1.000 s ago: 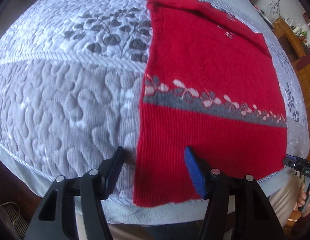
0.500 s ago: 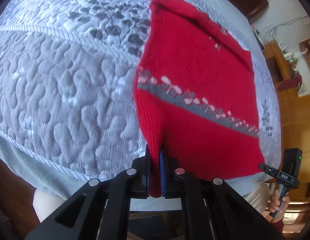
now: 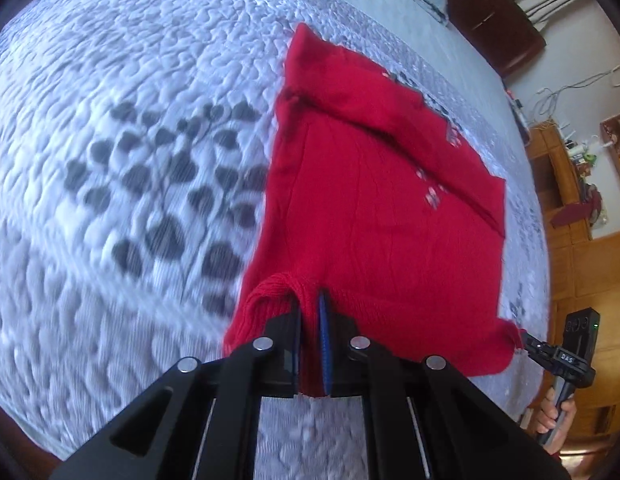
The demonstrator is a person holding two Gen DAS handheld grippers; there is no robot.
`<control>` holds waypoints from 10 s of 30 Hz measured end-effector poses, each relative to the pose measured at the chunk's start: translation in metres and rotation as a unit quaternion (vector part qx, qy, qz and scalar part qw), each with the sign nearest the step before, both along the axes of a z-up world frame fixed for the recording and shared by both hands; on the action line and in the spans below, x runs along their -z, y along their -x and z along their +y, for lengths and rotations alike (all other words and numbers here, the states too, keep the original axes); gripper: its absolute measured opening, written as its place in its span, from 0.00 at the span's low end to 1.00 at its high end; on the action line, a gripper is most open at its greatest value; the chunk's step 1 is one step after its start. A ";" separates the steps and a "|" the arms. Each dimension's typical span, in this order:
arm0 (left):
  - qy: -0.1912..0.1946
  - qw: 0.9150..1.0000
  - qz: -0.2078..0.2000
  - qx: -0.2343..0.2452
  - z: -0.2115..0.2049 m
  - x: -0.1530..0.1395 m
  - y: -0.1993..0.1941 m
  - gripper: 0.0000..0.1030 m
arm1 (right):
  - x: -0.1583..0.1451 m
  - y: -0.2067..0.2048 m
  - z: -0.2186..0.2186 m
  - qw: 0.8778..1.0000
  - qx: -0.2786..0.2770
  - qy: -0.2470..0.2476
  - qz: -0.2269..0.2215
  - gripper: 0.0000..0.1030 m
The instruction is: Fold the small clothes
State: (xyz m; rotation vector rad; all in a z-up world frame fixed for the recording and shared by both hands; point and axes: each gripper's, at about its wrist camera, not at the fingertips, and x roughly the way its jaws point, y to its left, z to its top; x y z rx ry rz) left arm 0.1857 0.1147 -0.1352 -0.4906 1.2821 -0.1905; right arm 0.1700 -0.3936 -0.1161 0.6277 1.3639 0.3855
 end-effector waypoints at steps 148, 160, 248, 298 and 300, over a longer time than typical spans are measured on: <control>-0.152 0.986 -0.014 0.070 -0.051 0.046 -0.097 0.27 | 0.032 -0.085 -0.007 0.990 -0.081 0.113 0.011 0.32; -0.046 0.999 -0.009 -0.001 0.003 0.044 -0.130 0.56 | 0.032 -0.133 -0.052 0.999 0.002 0.047 0.014 0.82; 0.003 0.988 0.121 0.090 -0.043 0.021 0.046 0.08 | 0.006 0.031 -0.024 0.992 -0.112 0.020 0.046 0.15; -0.101 0.973 -0.095 0.182 -0.101 -0.013 -0.105 0.03 | -0.029 -0.098 -0.030 0.989 -0.087 0.060 -0.100 0.09; -0.122 0.971 -0.072 0.193 -0.102 -0.005 -0.105 0.38 | -0.024 -0.098 -0.027 0.989 -0.092 0.066 -0.095 0.09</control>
